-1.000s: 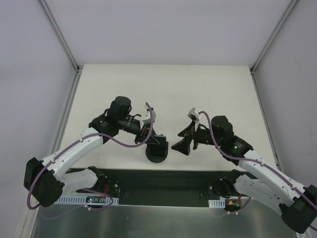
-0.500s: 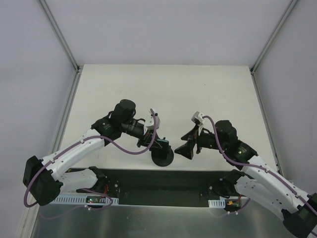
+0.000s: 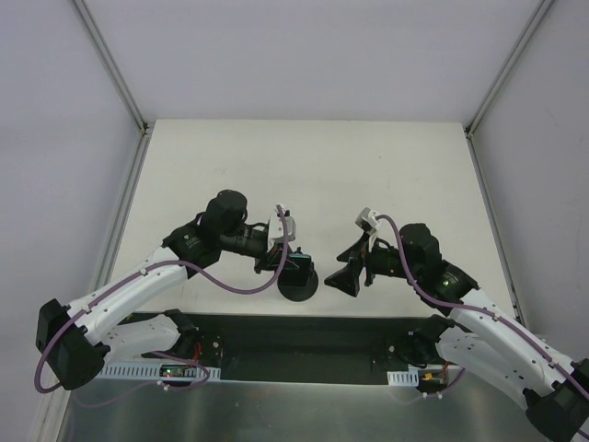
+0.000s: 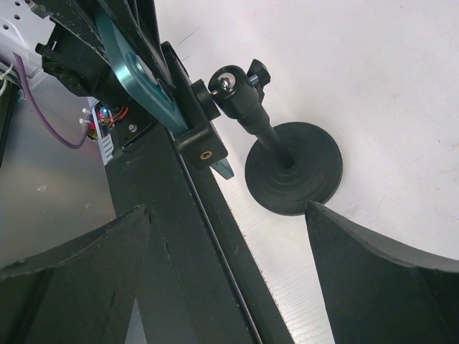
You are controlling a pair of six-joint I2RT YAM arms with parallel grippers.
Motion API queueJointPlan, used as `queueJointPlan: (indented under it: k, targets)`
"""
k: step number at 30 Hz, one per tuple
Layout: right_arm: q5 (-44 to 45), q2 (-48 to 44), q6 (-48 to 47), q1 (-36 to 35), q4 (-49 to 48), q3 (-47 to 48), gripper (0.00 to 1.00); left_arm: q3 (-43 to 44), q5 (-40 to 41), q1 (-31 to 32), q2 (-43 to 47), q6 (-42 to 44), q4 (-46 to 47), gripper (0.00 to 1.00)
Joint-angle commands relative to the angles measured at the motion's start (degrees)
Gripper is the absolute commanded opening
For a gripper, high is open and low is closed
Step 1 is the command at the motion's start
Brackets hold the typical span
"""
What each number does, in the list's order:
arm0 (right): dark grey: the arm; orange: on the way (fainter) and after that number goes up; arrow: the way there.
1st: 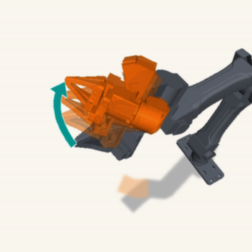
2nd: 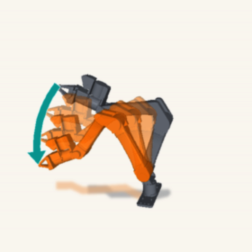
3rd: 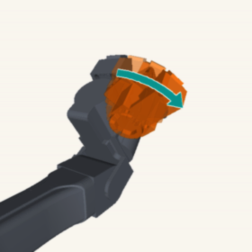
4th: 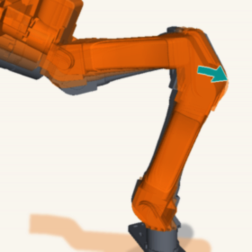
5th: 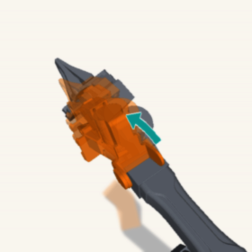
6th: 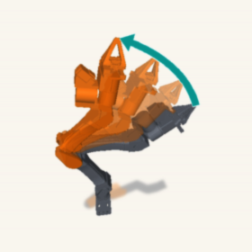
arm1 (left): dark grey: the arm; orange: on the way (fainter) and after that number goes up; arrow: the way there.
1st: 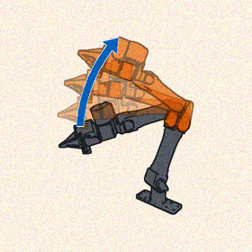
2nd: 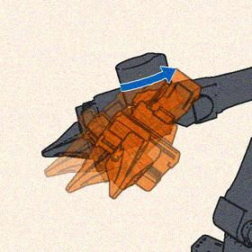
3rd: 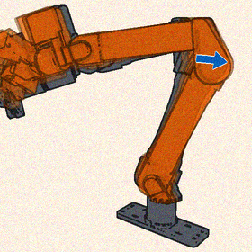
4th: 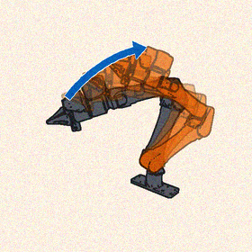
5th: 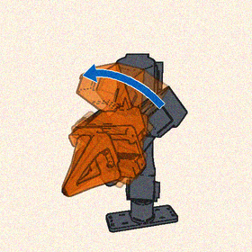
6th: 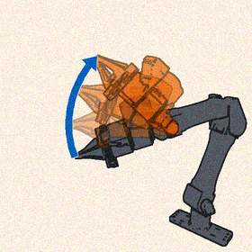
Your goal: Place the phone on the phone stand
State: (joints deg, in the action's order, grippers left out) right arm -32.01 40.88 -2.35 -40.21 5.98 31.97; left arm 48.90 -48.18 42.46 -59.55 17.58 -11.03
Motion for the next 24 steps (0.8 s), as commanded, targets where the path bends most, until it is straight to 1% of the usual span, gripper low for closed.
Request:
queueJointPlan:
  k: [1,2,4,5,6,8,9,10,11,12,13,14,15,16,18,19,20,22,24]
  targets:
    - [0.28,-0.72,0.85,0.13,-0.71,2.13,0.91,0.75,0.19,0.7,1.9,-1.84,6.8,0.23]
    - [0.37,-0.89,1.03,0.21,-0.62,2.14,0.91,0.58,0.37,0.78,1.89,-2.55,7.85,0.4]
    - [0.54,-1.24,1.47,0.13,-0.18,2.84,0.91,0.14,0.72,0.79,2.68,-4.4,9.35,0.47]
    - [0.89,-1.51,1.56,0.21,0.78,3.1,0.91,-0.47,1.24,0.79,3.12,-4.92,10.05,0.52]
    - [2.46,-1.86,1.65,0.13,1.49,4.06,0.91,-0.74,1.51,0.79,3.65,-5.97,10.84,0.61]
    - [5.71,-3.17,2.09,0.21,5.42,5.47,0.91,-0.92,2.56,0.79,5.49,-6.68,12.51,0.66]
    - [10.25,-3.79,2.17,0.22,7.36,6.61,0.92,-0.74,3.0,0.79,6.28,-7.38,12.69,0.73]
    - [13.17,-5.45,2.17,0.13,9.3,8.79,0.93,-0.48,3.79,0.79,7.94,-7.65,12.61,0.74]
    - [16.51,-6.51,2.17,0.21,13.58,10.12,0.93,0.31,4.84,0.7,8.91,-8.0,12.61,0.75]
    - [23.33,-7.48,2.17,0.22,15.88,11.44,0.95,0.75,8.59,0.78,9.88,-8.96,12.61,0.8]
    - [26.61,-9.49,2.17,0.22,20.43,14.5,0.97,1.45,10.89,0.79,12.07,-9.58,12.17,0.81]
    - [29.78,-10.38,1.83,0.22,22.65,16.01,0.97,3.11,13.44,0.7,13.13,-10.63,11.82,0.82]
    - [37.03,-12.13,1.56,0.13,24.76,17.5,0.96,4.08,19.82,0.7,14.19,-11.25,11.56,0.83]
    - [40.41,-12.93,1.21,0.21,28.35,19.43,0.96,5.22,23.1,0.7,15.94,-11.86,11.29,0.86]
    - [47.0,-14.85,-0.97,0.22,31.54,24.79,0.96,9.62,31.44,0.7,17.18,-12.57,8.49,0.88]
    - [48.69,-15.74,-1.86,0.22,33.99,26.38,0.96,11.2,33.75,0.7,18.14,-12.66,6.39,0.9]
    - [50.01,-16.7,-2.91,0.22,34.01,28.57,0.96,14.08,34.99,0.7,18.67,-12.31,5.5,0.9]
    - [53.88,-19.43,-4.94,0.22,35.15,30.86,0.96,16.65,37.36,0.7,20.43,-11.96,4.18,0.91]
    - [56.52,-21.45,-5.91,0.21,35.77,35.17,0.96,19.29,38.42,0.7,22.62,-12.31,3.73,0.93]
